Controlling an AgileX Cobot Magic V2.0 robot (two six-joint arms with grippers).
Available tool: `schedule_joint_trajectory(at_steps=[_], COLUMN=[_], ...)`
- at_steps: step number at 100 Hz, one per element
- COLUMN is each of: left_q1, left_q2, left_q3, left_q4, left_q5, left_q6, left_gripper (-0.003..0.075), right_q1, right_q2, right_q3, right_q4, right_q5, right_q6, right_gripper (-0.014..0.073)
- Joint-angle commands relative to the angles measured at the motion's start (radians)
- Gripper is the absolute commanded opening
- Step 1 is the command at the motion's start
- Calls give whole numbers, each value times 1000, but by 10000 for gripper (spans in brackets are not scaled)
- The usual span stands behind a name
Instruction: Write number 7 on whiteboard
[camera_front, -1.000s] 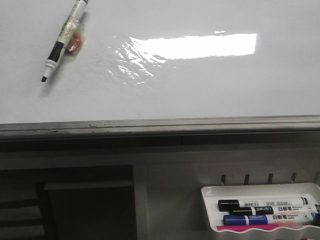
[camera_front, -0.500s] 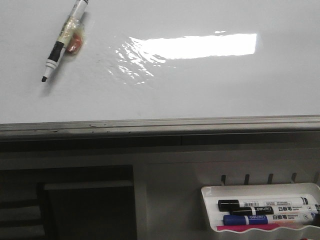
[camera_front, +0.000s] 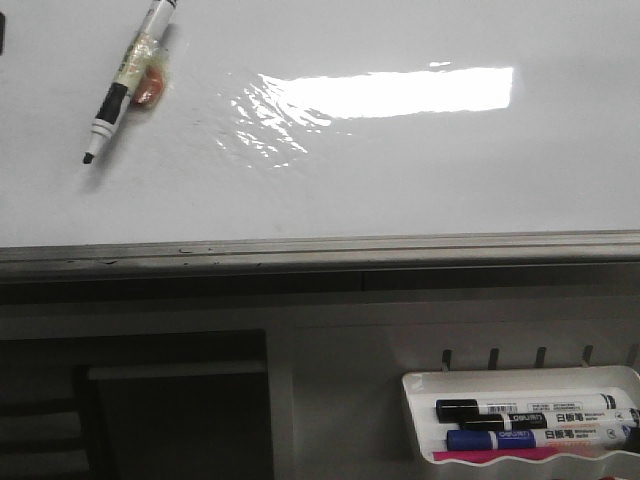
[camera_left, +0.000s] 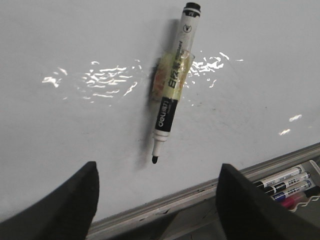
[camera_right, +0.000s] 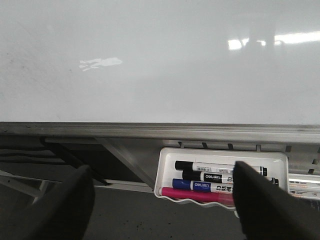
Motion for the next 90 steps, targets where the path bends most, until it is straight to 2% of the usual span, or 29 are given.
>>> schedule_joint_trajectory(at_steps=[1,24,57,81,90], left_q1=[-43,-114,-114,-114,-114], left_q2=[56,223,398,436,440], left_q3=[-56,-115,-205,-229,-229], left_q4=[-27,18,45,93,103], left_q5=[-108,-189,-214,-222,-220], left_q6=[7,15,34,34,34], left_gripper=[449,449,438,438,384], right_q1=[0,0,0,0,0], right_q2=[6,6,6,6,6], right_q3=[-35,-35,-35,-35,-35], right_q4=[21,21,21,21,21], right_q5=[-66,-62,-60,-60,-60], right_q6=[-11,-11,-11,-13,-13], right_gripper=[510,510,510,510,510])
